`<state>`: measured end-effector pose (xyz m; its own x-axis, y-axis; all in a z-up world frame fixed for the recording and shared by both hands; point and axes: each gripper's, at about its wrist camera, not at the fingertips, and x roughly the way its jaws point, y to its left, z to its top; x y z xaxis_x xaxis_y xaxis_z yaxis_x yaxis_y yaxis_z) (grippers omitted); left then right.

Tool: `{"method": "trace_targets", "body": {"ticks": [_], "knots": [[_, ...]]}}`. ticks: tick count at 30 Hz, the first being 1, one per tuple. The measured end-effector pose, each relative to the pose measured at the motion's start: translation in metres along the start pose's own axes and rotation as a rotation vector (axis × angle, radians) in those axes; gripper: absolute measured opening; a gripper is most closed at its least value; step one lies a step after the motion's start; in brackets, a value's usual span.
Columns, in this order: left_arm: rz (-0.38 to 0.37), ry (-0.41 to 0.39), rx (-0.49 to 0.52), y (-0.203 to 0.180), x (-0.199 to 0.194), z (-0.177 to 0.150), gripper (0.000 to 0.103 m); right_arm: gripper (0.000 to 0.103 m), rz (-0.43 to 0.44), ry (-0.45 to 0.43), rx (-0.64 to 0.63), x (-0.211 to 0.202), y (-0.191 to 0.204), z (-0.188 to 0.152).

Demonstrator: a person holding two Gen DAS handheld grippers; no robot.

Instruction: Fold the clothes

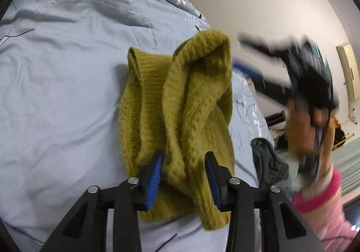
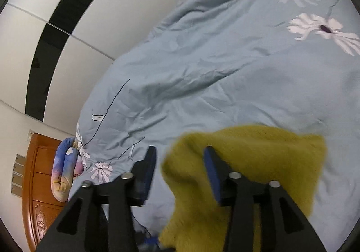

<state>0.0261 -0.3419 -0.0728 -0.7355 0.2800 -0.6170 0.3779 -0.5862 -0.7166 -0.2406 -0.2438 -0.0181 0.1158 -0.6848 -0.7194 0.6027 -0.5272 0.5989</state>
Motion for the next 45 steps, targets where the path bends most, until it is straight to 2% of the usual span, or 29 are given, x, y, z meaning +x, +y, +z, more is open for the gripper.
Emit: {"method": "trace_targets", "body": {"ticks": [3,7,9,10,11,12,14,17,19,21,22,23,27,30,32,35,37,39,41,43,45], "knots": [[0.014,-0.016,0.015,-0.003,0.005,0.015,0.050,0.052,-0.076,-0.026,0.007,-0.028,-0.024,-0.031],[0.072,-0.002,0.057,-0.011,0.019,0.030,0.053,0.052,-0.091,-0.027,0.128,-0.050,-0.069,-0.080],[0.091,0.005,0.054,-0.013,0.026,0.036,0.050,0.052,-0.096,-0.019,0.186,-0.056,-0.087,-0.101],[0.101,0.009,0.052,-0.014,0.029,0.039,0.047,0.052,-0.099,-0.015,0.202,-0.058,-0.093,-0.109],[0.096,0.015,0.035,-0.013,0.032,0.041,0.028,0.052,-0.096,-0.014,0.211,-0.059,-0.096,-0.116],[0.090,0.022,0.021,-0.012,0.033,0.042,0.020,0.052,-0.092,-0.014,0.218,-0.060,-0.098,-0.122],[0.075,0.016,-0.009,-0.009,0.030,0.045,0.017,0.052,-0.084,-0.014,0.225,-0.061,-0.101,-0.132],[-0.052,-0.031,-0.075,0.001,0.011,0.047,0.016,0.052,-0.075,-0.014,0.216,-0.062,-0.099,-0.142],[-0.025,-0.030,-0.121,0.018,0.009,0.045,0.016,0.053,-0.067,-0.011,0.212,-0.061,-0.099,-0.149],[0.002,0.005,-0.188,0.040,0.018,0.041,0.016,0.059,-0.057,0.003,0.213,-0.058,-0.102,-0.159],[0.001,0.030,-0.226,0.050,0.025,0.038,0.017,0.059,-0.057,0.018,0.221,-0.054,-0.105,-0.165],[-0.036,0.026,-0.269,0.060,0.028,0.033,0.018,0.059,-0.055,0.031,0.232,-0.049,-0.108,-0.169],[-0.089,0.002,-0.289,0.064,0.022,0.032,0.022,0.059,-0.003,0.044,0.284,-0.033,-0.116,-0.174],[-0.086,-0.016,-0.272,0.061,0.015,0.033,0.034,0.070,0.060,0.061,0.296,-0.020,-0.118,-0.174],[-0.096,-0.028,-0.269,0.060,0.011,0.031,0.045,0.071,0.090,0.062,0.326,-0.013,-0.122,-0.177],[-0.122,-0.055,-0.271,0.063,0.003,0.030,0.055,0.071,0.138,0.053,0.357,-0.007,-0.127,-0.183],[-0.133,-0.075,-0.273,0.062,-0.002,0.033,0.057,0.071,0.178,0.048,0.366,-0.005,-0.125,-0.186],[-0.141,-0.086,-0.277,0.061,-0.004,0.033,0.058,0.064,0.173,0.028,0.377,-0.005,-0.122,-0.189],[-0.152,-0.096,-0.278,0.059,-0.006,0.035,0.058,0.038,0.165,0.007,0.396,-0.005,-0.119,-0.190],[-0.162,-0.098,-0.275,0.055,-0.006,0.035,0.058,0.026,0.179,-0.011,0.418,-0.013,-0.118,-0.186],[-0.163,-0.096,-0.261,0.051,-0.007,0.037,0.059,0.023,0.194,-0.029,0.440,-0.023,-0.118,-0.182]]}}
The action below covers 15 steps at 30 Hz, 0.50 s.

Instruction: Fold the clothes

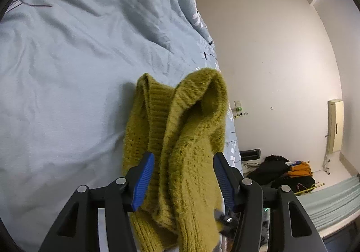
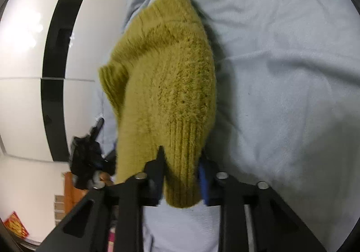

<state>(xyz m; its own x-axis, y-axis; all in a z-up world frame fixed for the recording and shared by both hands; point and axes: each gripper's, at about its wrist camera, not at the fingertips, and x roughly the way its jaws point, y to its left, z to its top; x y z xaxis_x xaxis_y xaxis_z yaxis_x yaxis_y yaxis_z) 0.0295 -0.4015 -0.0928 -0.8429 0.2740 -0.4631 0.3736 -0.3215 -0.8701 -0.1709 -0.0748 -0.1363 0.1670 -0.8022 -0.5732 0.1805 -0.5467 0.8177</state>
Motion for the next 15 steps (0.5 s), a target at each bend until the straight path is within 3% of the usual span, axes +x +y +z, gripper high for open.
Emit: {"method": "trace_targets", "body": {"ticks": [5,9,12,15], "knots": [[-0.003,-0.004,0.050,-0.013,0.000,0.005,0.065,0.021,-0.144,-0.100,-0.160,-0.056,0.041,0.052],[-0.016,0.011,0.068,-0.025,0.014,0.009,0.066,0.021,-0.294,-0.203,-0.200,-0.093,0.047,0.112],[0.018,0.045,0.124,-0.040,0.030,0.005,0.066,0.021,-0.405,-0.199,-0.195,-0.084,0.036,0.129],[0.057,0.071,0.205,-0.055,0.042,-0.003,0.066,0.022,-0.416,-0.180,-0.161,-0.082,0.016,0.126]]}}
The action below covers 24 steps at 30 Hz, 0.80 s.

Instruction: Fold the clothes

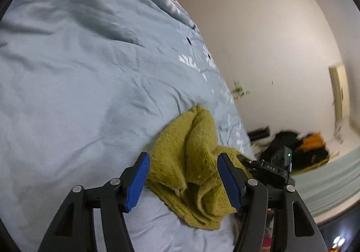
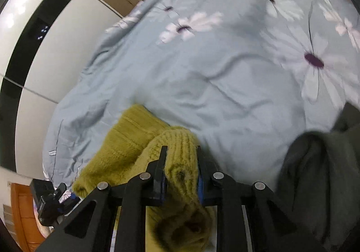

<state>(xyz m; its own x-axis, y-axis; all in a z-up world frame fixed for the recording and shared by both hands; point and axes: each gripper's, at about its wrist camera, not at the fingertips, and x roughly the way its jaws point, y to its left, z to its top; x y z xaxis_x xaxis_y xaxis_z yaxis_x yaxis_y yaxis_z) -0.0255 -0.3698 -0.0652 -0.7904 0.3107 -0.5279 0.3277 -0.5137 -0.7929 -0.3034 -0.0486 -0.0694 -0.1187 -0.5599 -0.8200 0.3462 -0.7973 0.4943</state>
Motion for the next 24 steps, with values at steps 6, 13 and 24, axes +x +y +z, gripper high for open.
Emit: {"method": "trace_targets", "body": {"ticks": [6,13,24], "knots": [[0.085,0.051,0.146,-0.029,0.016,-0.010,0.066,0.029,0.002,-0.010,0.048,-0.010,-0.021,-0.013],[0.145,0.068,0.307,-0.057,0.019,-0.027,0.069,0.038,0.041,-0.048,0.034,-0.045,-0.017,-0.066],[0.281,0.065,0.366,-0.065,0.043,-0.021,0.027,0.010,0.083,0.008,0.024,-0.029,-0.010,-0.113]]}}
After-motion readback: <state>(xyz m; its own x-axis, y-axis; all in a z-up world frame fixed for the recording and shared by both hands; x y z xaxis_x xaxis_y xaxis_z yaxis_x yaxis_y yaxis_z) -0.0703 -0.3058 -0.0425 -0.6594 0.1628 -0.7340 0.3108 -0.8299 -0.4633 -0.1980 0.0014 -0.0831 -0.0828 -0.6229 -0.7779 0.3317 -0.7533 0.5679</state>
